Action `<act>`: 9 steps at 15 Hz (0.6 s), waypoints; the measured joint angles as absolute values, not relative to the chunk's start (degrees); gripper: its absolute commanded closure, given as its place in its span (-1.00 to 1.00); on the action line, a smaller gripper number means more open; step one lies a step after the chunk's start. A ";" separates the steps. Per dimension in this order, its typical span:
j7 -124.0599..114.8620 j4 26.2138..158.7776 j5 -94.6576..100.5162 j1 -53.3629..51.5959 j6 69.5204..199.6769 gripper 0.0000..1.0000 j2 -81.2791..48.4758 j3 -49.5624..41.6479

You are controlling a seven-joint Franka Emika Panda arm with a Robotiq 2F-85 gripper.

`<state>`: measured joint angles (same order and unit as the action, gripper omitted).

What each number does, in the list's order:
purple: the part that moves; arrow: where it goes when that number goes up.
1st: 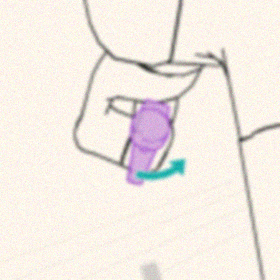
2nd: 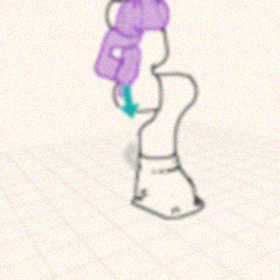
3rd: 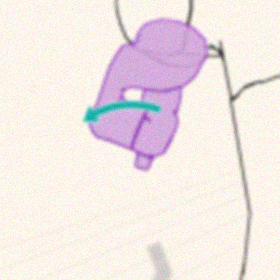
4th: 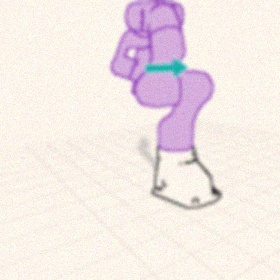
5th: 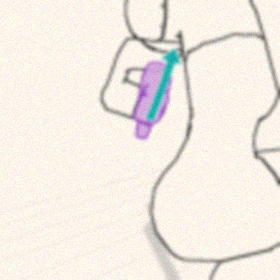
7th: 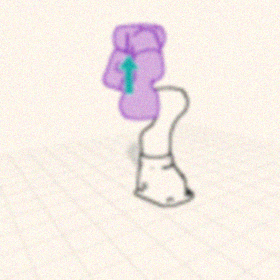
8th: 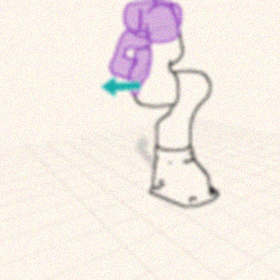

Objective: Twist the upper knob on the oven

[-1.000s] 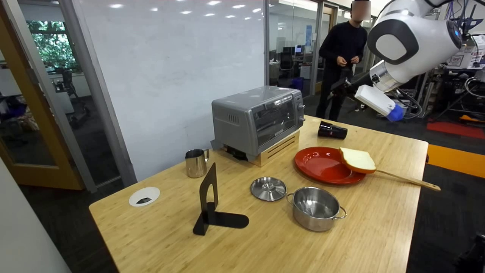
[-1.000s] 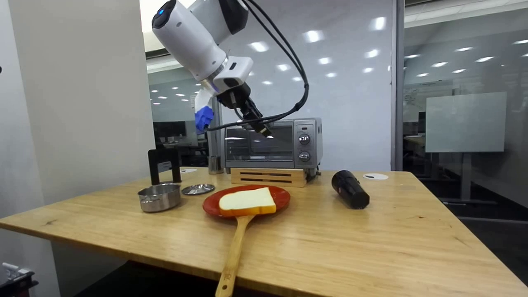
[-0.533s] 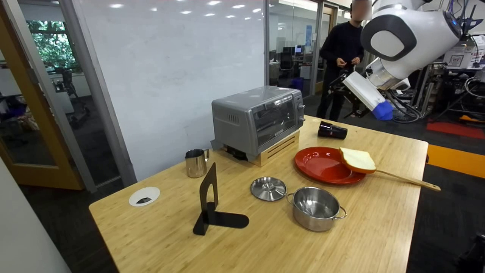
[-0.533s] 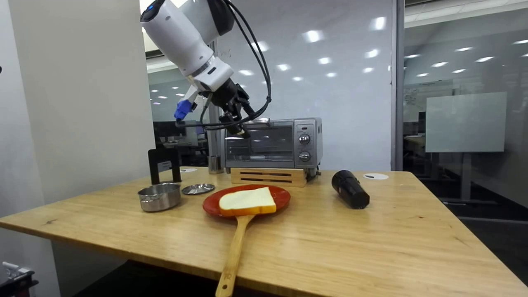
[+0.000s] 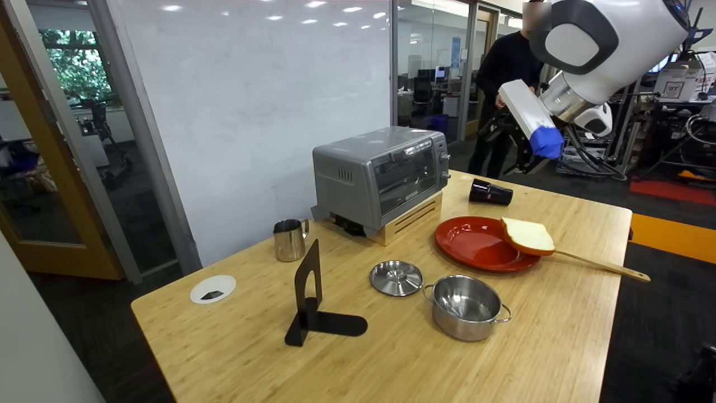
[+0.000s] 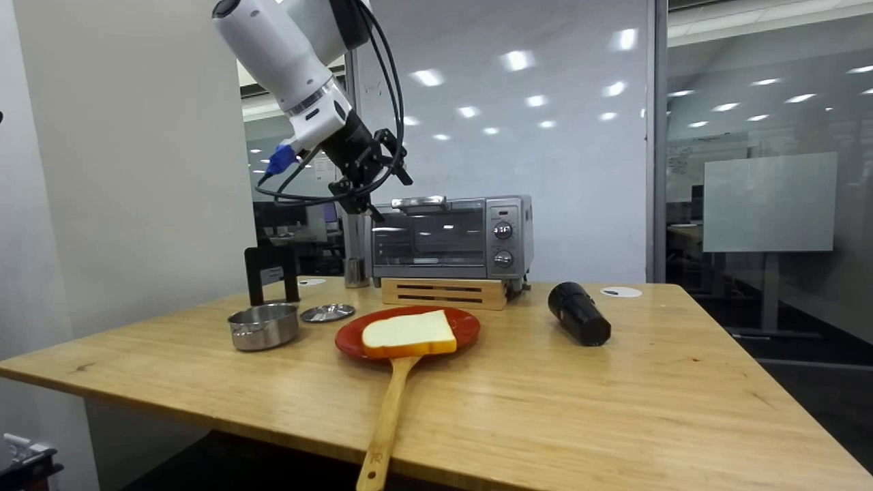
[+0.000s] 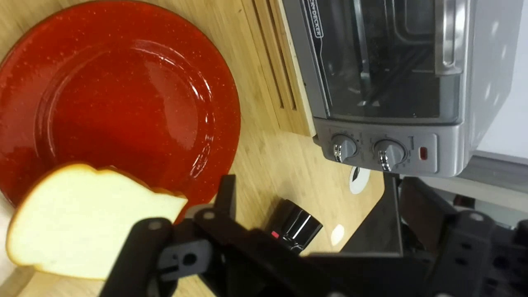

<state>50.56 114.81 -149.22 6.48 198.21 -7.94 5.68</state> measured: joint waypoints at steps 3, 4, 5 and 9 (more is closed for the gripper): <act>40.57 115.22 -149.20 9.34 198.20 -1.00 -7.61 8.46; 40.05 115.21 -149.02 9.57 198.15 -1.00 -7.61 8.82; 40.10 115.21 -149.02 9.44 198.12 -1.00 -7.67 8.76; 40.13 115.21 -149.02 9.39 198.12 -1.00 -7.77 8.66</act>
<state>40.13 115.21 -149.02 9.39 198.12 -7.77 8.66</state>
